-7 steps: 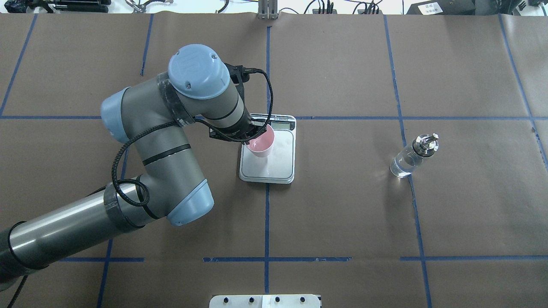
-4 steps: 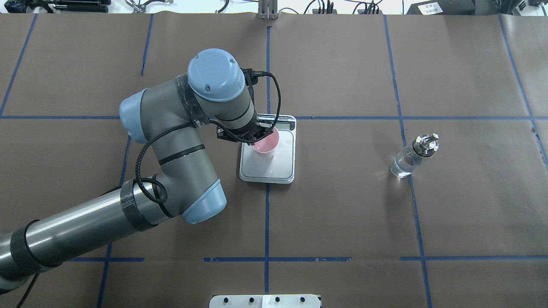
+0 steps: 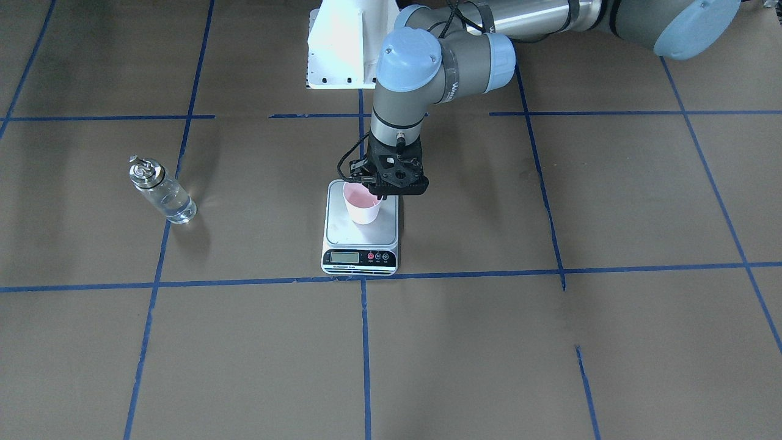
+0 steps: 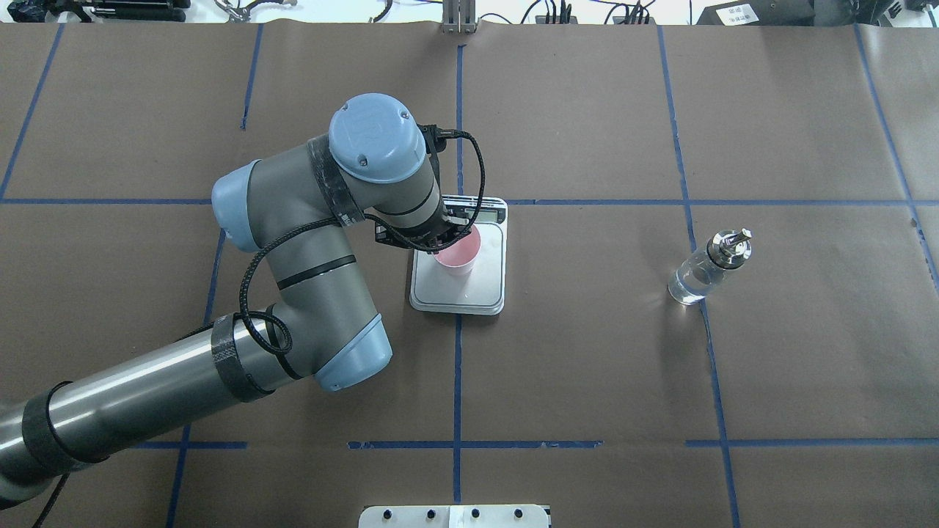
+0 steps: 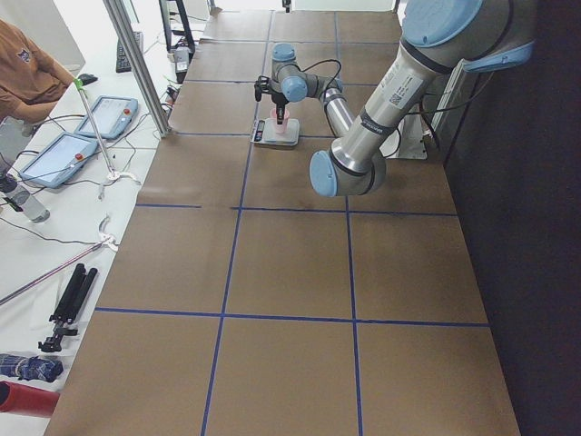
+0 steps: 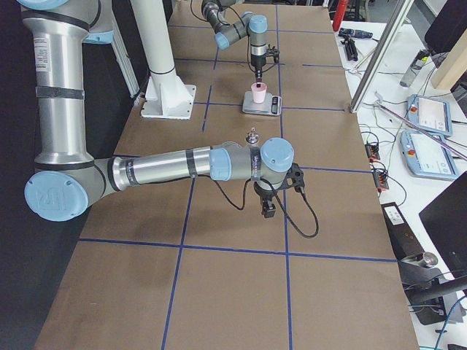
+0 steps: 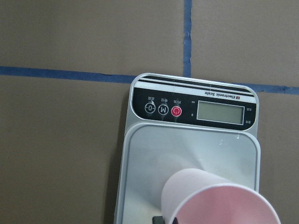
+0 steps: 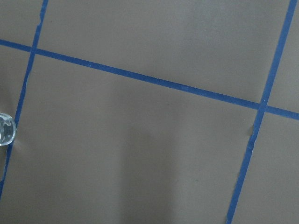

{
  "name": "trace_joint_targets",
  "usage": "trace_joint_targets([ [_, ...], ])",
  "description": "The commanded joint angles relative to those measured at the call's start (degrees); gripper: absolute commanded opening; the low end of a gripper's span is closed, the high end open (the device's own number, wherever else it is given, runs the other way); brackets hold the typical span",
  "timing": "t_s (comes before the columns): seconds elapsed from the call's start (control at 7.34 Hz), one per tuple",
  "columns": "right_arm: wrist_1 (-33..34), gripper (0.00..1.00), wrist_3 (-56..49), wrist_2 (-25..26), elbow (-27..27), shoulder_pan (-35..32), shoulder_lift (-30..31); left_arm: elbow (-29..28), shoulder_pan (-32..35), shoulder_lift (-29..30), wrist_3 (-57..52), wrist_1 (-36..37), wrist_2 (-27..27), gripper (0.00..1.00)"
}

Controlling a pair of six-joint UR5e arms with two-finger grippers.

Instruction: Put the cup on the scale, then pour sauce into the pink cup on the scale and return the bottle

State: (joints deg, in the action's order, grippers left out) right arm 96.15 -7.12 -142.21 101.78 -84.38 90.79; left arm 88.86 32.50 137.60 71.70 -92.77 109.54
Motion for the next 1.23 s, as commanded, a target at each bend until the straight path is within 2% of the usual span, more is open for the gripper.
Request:
trace_joint_targets([
  [0.0,0.0,1.0,0.0,0.0,-0.09,0.01,0.0,0.0,0.02,-0.05,-0.07,-0.3,0.06,0.44],
  [0.27,0.0,1.0,0.17,-0.09,0.08,0.35,0.0,2.78,0.19,-1.35,0.02,-2.83,0.15,0.58],
  [0.54,-1.83,1.0,0.35,-2.97,0.17,2.63,-0.52,17.93,1.85,-9.32,-0.42,-2.77,0.32,0.59],
  [0.68,-8.46,1.0,5.66,-3.95,0.17,4.56,-0.53,20.8,2.73,-11.45,-0.51,-2.76,0.32,0.59],
  [0.82,-19.75,1.0,19.98,-4.13,0.26,7.36,0.08,20.91,2.83,-12.08,-0.59,-2.94,0.32,0.59],
  [0.95,-36.74,1.0,34.31,-1.78,0.09,12.17,0.79,20.74,2.83,-12.44,-0.59,-3.03,0.23,0.59],
  [1.09,-50.92,1.0,49.42,2.59,0.08,17.01,1.4,20.65,2.83,-12.53,-0.59,-3.03,0.23,0.59],
])
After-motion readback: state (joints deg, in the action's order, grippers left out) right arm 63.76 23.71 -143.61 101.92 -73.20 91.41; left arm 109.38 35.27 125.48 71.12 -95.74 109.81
